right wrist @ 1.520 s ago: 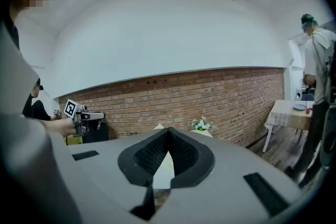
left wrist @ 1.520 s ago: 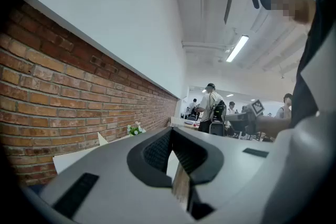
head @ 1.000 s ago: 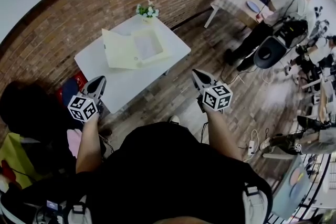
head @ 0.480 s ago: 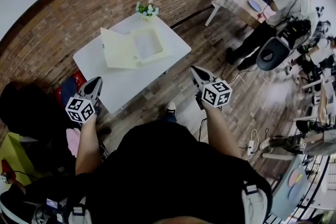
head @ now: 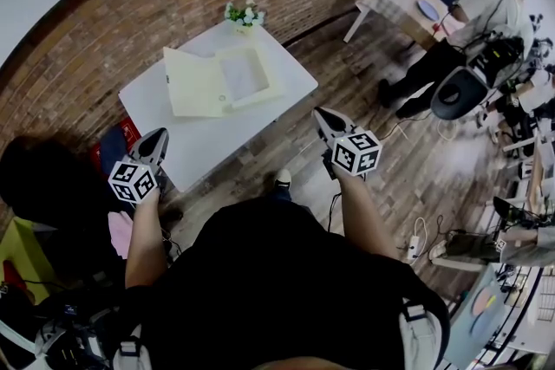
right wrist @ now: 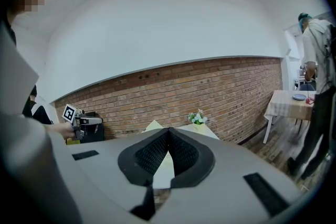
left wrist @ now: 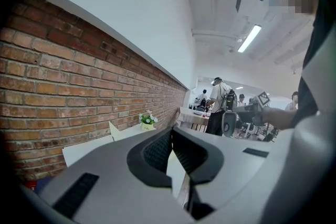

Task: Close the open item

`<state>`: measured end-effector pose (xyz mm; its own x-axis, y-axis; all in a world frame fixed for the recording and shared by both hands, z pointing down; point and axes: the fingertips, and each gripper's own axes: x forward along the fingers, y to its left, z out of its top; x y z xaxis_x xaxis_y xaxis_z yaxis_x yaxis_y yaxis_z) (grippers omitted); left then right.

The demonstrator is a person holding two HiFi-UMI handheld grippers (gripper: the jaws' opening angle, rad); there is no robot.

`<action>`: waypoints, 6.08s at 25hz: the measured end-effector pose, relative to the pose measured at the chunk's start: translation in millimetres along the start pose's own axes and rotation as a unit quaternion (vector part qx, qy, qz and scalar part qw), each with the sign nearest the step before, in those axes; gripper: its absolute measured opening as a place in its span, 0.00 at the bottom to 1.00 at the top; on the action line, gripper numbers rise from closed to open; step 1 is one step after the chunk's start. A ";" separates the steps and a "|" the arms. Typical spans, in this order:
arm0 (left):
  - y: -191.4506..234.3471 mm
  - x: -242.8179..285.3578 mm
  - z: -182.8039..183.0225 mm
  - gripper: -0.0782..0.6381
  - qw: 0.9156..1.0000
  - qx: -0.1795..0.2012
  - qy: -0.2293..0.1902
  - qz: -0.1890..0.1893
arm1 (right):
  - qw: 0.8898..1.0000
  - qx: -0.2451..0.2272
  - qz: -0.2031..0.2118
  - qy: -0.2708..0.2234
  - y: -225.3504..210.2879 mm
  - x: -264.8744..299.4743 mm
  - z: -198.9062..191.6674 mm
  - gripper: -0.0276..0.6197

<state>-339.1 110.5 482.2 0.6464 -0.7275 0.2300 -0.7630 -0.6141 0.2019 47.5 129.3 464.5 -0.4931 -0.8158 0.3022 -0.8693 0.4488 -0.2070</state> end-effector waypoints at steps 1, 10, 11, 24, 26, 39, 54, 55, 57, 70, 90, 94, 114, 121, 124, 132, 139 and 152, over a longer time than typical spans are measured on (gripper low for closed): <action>0.8 3.3 -0.3 0.13 1.000 -0.001 0.002 0.002 | 1.000 0.000 0.002 0.001 -2.4 2.7 0.1 0.07; 4.2 32.5 -4.4 0.13 1.000 -0.011 0.011 0.017 | 1.000 0.004 0.007 0.021 -34.2 17.0 -9.8 0.07; 3.9 35.9 -4.5 0.13 1.000 -0.012 0.012 0.018 | 1.000 0.004 0.008 0.022 -37.9 18.7 -9.2 0.07; 16.2 80.2 -4.3 0.13 0.999 -0.020 0.024 0.044 | 0.998 0.003 0.033 0.045 -78.5 63.6 -11.1 0.07; 20.4 87.2 -4.4 0.13 0.998 -0.024 0.024 0.051 | 0.998 -0.001 0.037 0.047 -87.1 72.3 -6.8 0.07; 32.8 141.5 0.7 0.13 0.996 -0.036 0.027 0.077 | 0.997 -0.013 0.058 0.058 -142.6 121.3 14.3 0.07; 30.4 179.7 8.3 0.13 0.995 -0.039 0.038 0.087 | 0.996 -0.008 0.066 0.057 -181.4 138.4 23.7 0.07; 29.2 181.7 8.6 0.13 0.995 -0.040 0.039 0.088 | 0.996 -0.007 0.066 0.057 -183.9 137.8 24.0 0.07; 26.4 185.5 9.0 0.13 0.994 -0.041 0.039 0.088 | 0.996 -0.007 0.067 0.057 -188.3 137.0 24.8 0.07; 15.3 203.3 15.4 0.13 0.993 -0.042 0.034 0.101 | 0.995 -0.012 0.090 0.046 -209.7 140.7 37.9 0.07; -9.2 220.7 15.3 0.13 0.989 -0.049 0.028 0.137 | 0.990 -0.010 0.131 0.042 -245.0 151.0 49.9 0.07; -10.4 228.7 16.6 0.13 0.988 -0.051 0.031 0.140 | 0.990 -0.003 0.136 0.042 -255.3 152.3 52.8 0.07; -16.2 257.3 20.4 0.13 0.989 -0.047 0.039 0.138 | 0.989 0.005 0.140 0.037 -283.2 152.4 57.7 0.07; -12.0 252.6 14.9 0.13 0.987 -0.053 0.043 0.143 | 0.989 0.008 0.144 0.042 -280.0 160.1 54.8 0.07; -8.6 248.9 10.3 0.13 0.986 -0.057 0.042 0.149 | 0.988 0.006 0.148 0.046 -276.2 163.7 52.4 0.07; 0.8 243.2 3.2 0.13 0.985 -0.062 0.046 0.153 | 0.987 -0.002 0.152 0.053 -266.7 177.2 55.2 0.07; 19.0 237.0 2.4 0.13 0.984 -0.070 0.043 0.159 | 0.986 -0.005 0.154 0.057 -255.1 188.5 58.1 0.07; 52.9 230.1 8.0 0.13 0.985 -0.072 0.044 0.152 | 0.988 -0.002 0.143 0.060 -236.4 207.0 62.7 0.07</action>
<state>-230.8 -91.9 538.2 0.3909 -0.8377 0.3815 -0.9167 -0.3170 0.2432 153.1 -168.5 517.7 -0.7194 -0.6056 0.3401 -0.6932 0.6572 -0.2961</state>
